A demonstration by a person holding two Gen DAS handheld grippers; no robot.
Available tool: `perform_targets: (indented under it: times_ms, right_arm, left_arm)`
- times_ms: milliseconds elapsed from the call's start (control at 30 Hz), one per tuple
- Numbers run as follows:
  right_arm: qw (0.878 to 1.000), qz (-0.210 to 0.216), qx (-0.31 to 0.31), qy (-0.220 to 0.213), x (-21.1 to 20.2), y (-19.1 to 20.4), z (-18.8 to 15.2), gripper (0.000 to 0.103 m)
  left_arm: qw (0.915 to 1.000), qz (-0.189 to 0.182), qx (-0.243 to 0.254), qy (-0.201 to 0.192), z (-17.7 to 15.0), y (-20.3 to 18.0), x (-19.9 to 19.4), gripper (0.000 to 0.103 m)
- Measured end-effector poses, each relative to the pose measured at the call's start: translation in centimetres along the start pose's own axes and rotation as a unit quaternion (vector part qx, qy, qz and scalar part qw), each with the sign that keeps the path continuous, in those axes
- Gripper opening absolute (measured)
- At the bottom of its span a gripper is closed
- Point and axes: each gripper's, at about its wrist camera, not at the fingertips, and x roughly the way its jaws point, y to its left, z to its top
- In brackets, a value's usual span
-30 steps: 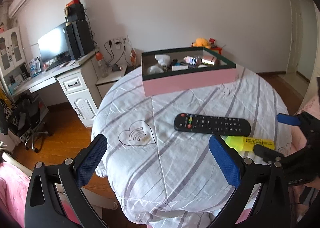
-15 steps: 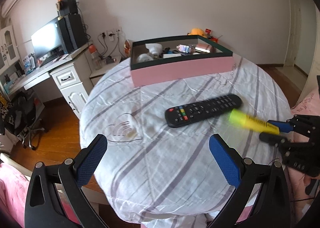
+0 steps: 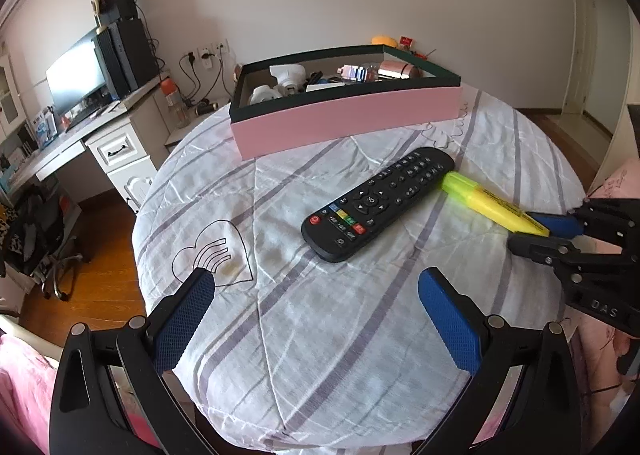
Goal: Organize rigid objects
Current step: 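Grasp the black remote with the left tool while the right tool holds the highlighter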
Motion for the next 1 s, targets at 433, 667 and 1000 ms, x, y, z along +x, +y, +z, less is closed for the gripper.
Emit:
perform_targets:
  times_ms: [433, 667, 1000]
  right_arm:
    - [1.000, 0.010, 0.002, 0.016, 5.0, -0.2, 4.8, 0.025]
    - [1.000, -0.002, -0.001, 0.022, 6.0, -0.5, 6.0, 0.040]
    - [0.999, -0.042, 0.009, 0.022, 5.6, -2.2, 5.8, 0.026]
  left_arm:
    - [0.9996, -0.019, -0.010, 0.018, 2.1, 0.6, 4.1, 0.103]
    - [0.9987, -0.043, -0.008, 0.025, 3.7, -0.3, 6.7, 0.103]
    - [0.9968, -0.062, -0.004, 0.050, 5.2, -1.1, 9.1, 0.073]
